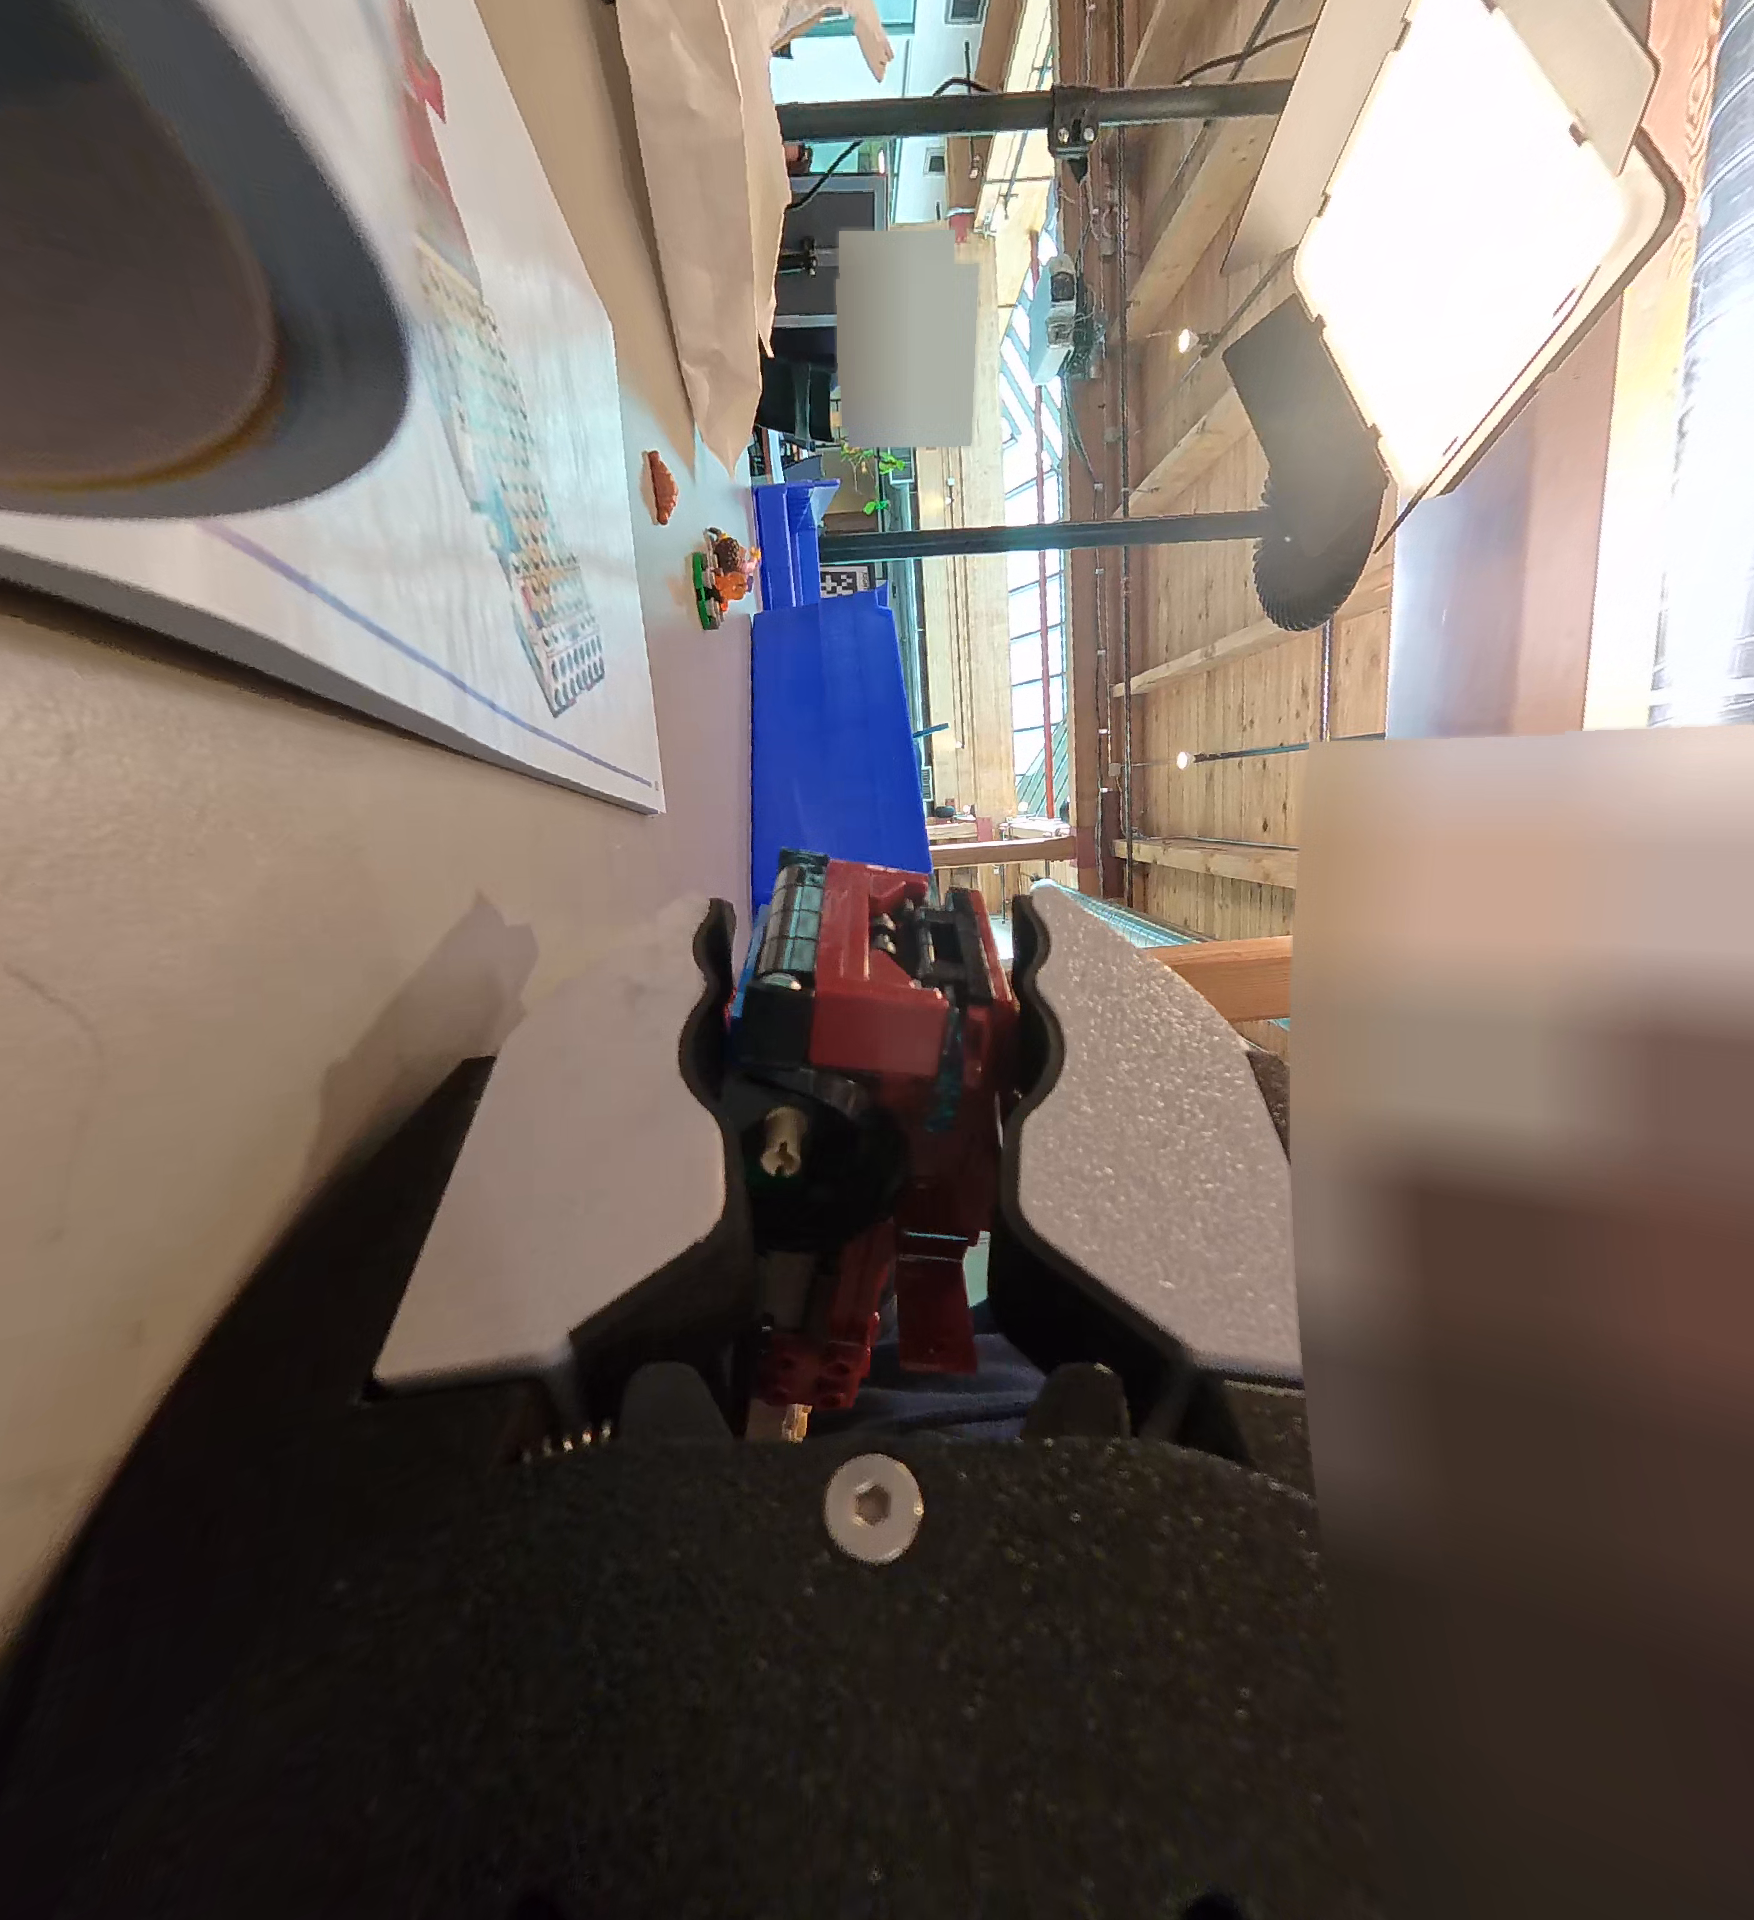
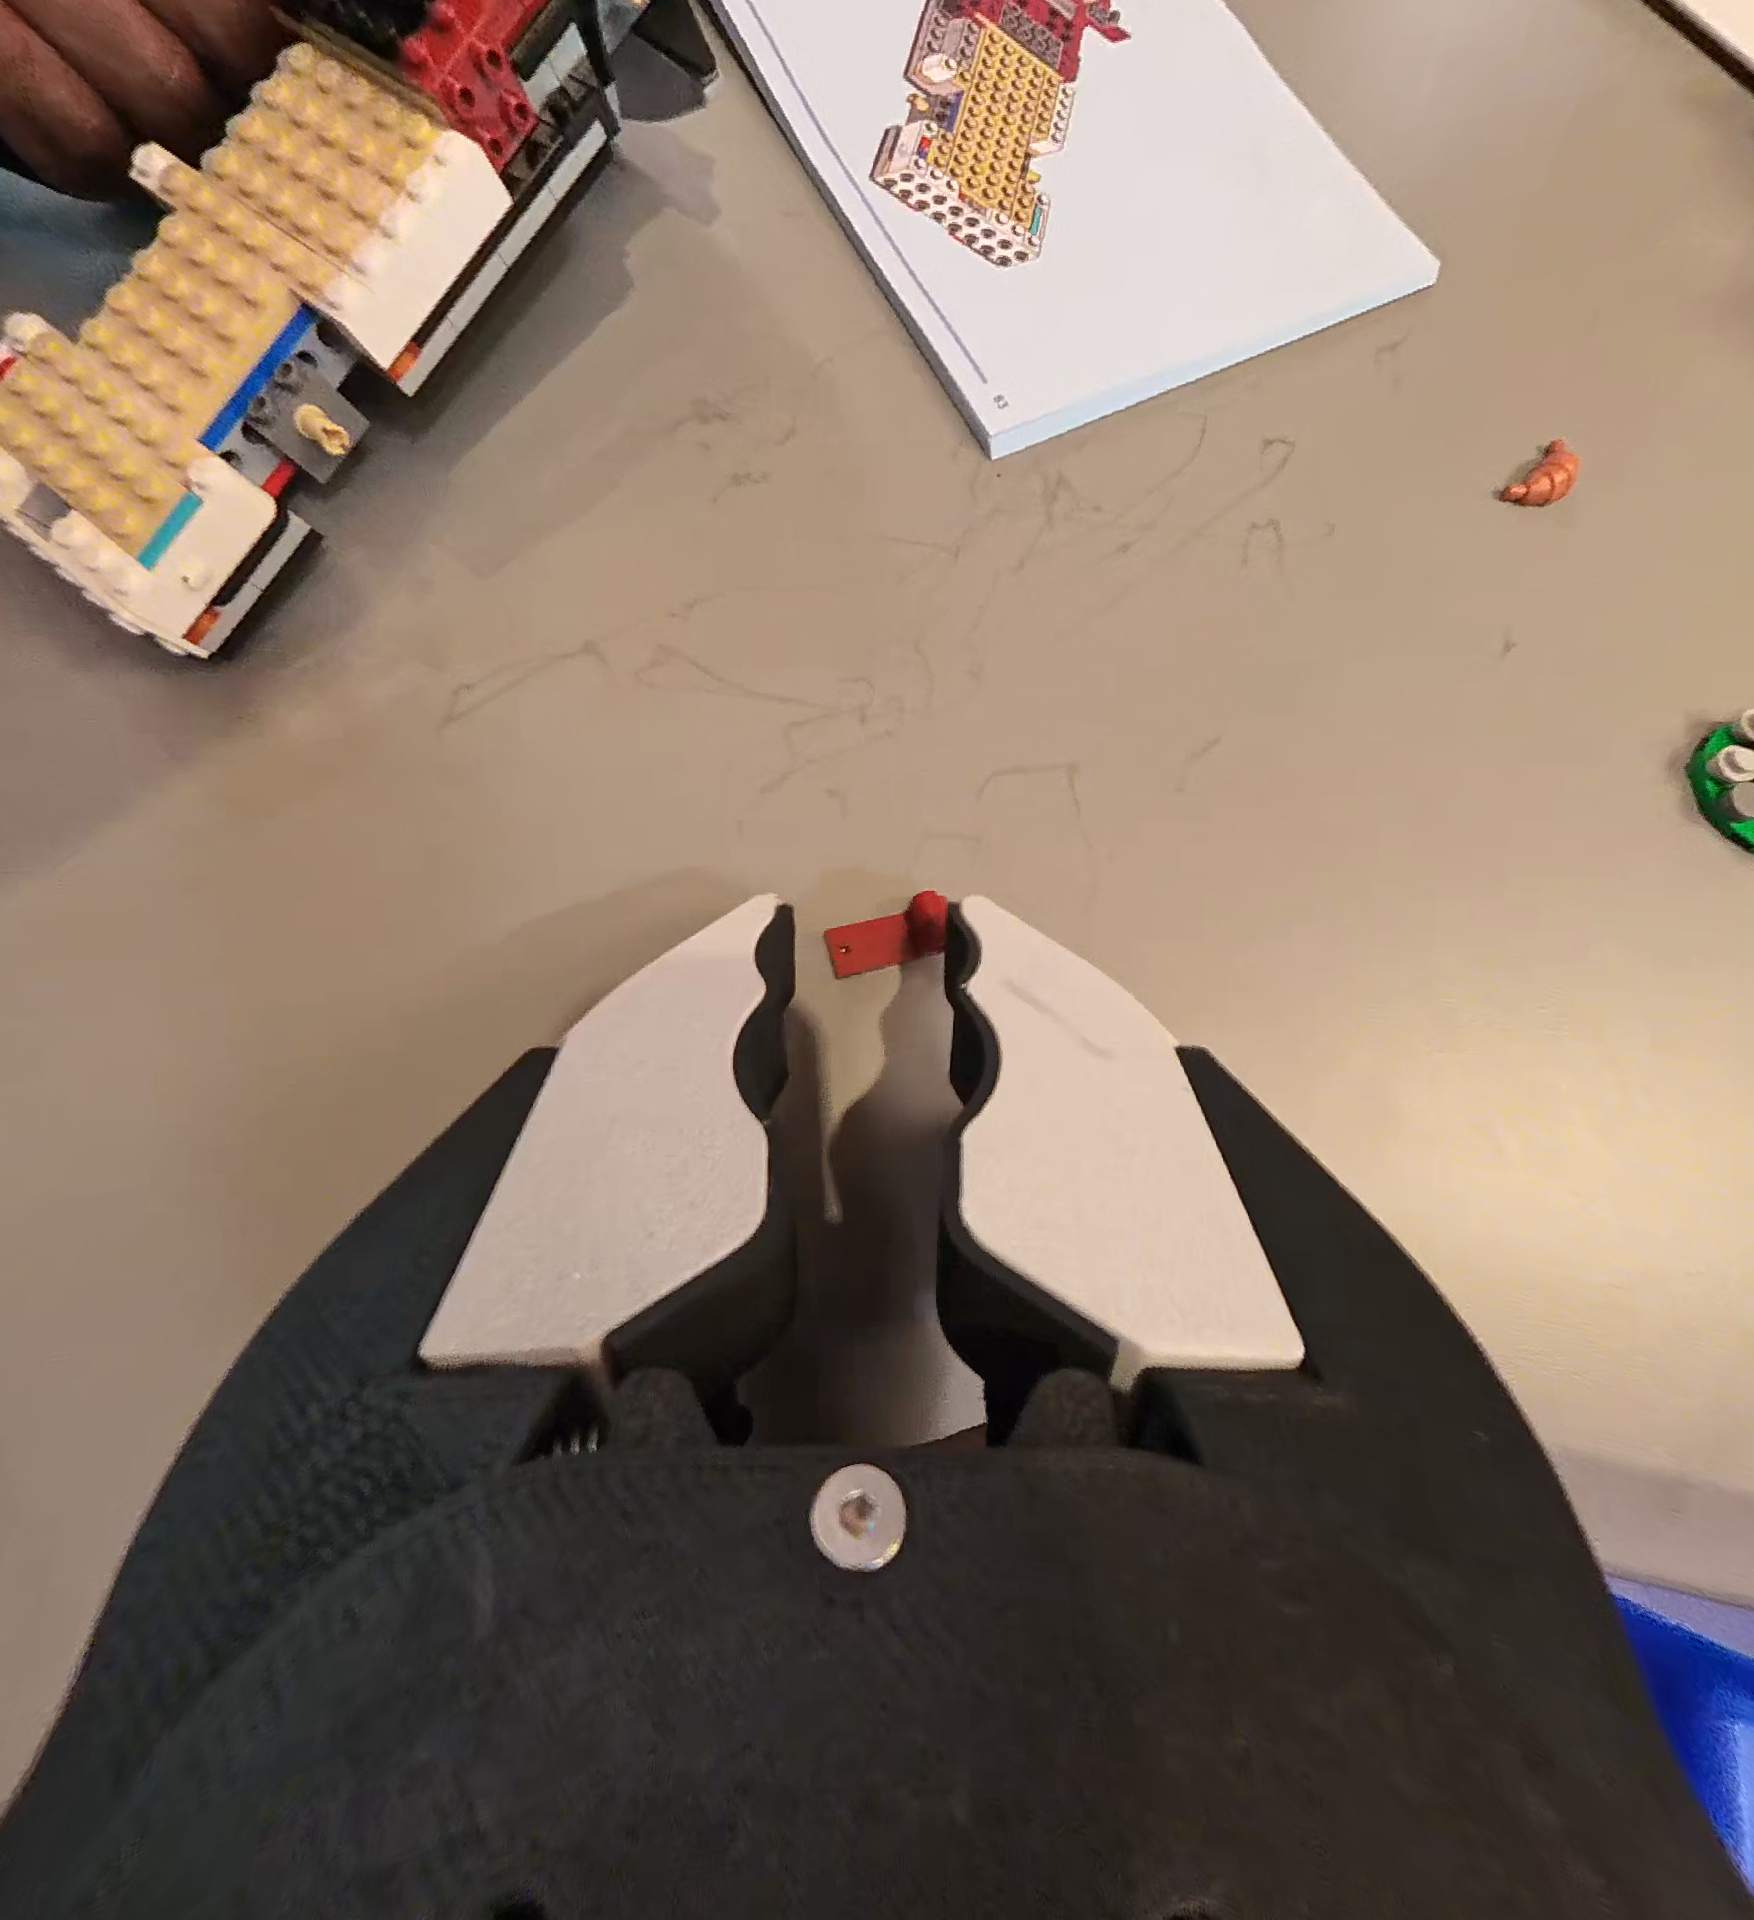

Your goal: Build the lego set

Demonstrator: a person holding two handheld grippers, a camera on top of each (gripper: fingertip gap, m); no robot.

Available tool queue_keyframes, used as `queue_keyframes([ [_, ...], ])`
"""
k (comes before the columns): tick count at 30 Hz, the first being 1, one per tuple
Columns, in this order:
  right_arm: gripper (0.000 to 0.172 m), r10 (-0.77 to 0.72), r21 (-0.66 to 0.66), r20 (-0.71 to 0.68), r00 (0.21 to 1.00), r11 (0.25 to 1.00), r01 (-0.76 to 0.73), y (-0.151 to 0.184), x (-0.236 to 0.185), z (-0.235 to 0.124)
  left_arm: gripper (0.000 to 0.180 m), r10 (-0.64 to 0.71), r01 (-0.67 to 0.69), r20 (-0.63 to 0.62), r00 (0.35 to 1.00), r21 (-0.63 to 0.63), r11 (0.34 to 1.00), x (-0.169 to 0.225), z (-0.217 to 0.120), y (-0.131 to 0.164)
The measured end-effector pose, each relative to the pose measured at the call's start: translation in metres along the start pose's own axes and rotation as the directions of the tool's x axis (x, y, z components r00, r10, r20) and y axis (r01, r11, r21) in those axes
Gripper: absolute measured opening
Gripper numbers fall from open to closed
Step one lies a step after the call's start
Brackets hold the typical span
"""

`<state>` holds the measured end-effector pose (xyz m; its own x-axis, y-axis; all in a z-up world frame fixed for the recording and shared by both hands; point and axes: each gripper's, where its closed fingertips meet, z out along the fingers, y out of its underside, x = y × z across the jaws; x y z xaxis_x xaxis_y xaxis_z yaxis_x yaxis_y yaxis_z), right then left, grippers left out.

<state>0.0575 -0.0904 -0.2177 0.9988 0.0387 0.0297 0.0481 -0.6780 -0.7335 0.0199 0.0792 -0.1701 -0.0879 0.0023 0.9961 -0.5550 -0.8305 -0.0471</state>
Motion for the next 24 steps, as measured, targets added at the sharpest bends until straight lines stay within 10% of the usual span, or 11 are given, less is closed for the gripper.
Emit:
queue_keyframes([
  [24,0.021,-0.073,-0.036,-0.033,0.997,0.997,0.072,0.006,0.006,0.004,0.052,0.004,-0.004,-0.007,1.000,-0.015,1.000,0.001,0.001,0.002],
])
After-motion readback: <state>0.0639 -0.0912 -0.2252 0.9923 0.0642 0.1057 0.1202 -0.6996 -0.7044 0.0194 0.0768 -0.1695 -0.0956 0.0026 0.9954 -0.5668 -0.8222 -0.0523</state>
